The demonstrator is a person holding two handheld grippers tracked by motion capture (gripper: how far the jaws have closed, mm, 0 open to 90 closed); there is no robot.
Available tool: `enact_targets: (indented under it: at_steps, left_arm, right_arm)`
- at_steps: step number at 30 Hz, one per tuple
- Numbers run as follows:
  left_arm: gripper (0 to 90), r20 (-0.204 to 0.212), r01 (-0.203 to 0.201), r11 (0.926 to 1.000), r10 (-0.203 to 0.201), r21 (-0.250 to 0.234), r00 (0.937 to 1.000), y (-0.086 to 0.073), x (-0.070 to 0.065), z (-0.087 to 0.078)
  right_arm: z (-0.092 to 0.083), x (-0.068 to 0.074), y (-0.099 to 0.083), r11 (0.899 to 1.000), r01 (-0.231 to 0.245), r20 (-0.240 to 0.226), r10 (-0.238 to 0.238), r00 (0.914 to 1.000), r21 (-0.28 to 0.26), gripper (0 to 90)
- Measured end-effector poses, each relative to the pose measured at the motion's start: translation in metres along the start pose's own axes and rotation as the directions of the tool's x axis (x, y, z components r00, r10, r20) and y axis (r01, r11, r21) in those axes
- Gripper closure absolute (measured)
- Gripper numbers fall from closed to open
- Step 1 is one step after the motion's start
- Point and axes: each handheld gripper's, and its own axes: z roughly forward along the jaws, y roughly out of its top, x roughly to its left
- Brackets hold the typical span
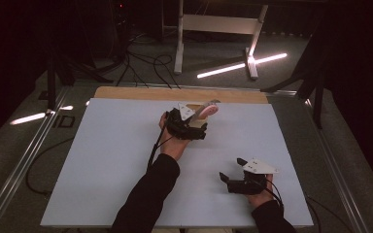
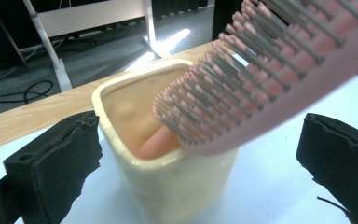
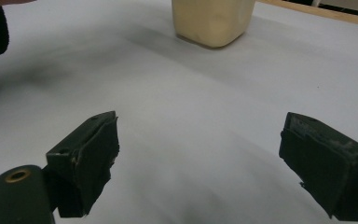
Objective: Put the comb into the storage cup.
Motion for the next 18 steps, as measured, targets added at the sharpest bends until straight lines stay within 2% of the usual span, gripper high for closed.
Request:
enact_targets:
  at_steps: [10,11,15,18]
  left_arm:
    - [0.0,0.002,-0.004,1.0000,0.004,0.009,1.0000,-0.007,0.003,-0.016]
    - [0.0,-0.006,-0.003,0.9998,0.003,0.020,1.0000,-0.007,0.004,-0.021]
    - [0.0,-0.004,-0.014,0.9998,0.014,0.014,0.9999,-0.005,0.003,-0.033]
    - [0.0,0.010,-0.012,0.9999,0.012,0.005,0.9999,-0.005,0.004,-0.042]
  right_arm:
    - [0.000,0.000,0.000,1.000,-0.004,0.001,0.004,1.0000,0.004,11.4]
    - [0.000,0.000,0.000,1.000,-0.004,0.001,0.004,1.0000,0.004,11.4]
    - [0.000,0.000,0.000,1.000,-0.001,-0.001,0.001,1.0000,0.004,11.4]
    - [0.001,0.000,0.000,1.000,-0.002,-0.001,0.002,1.0000,0.005,11.4]
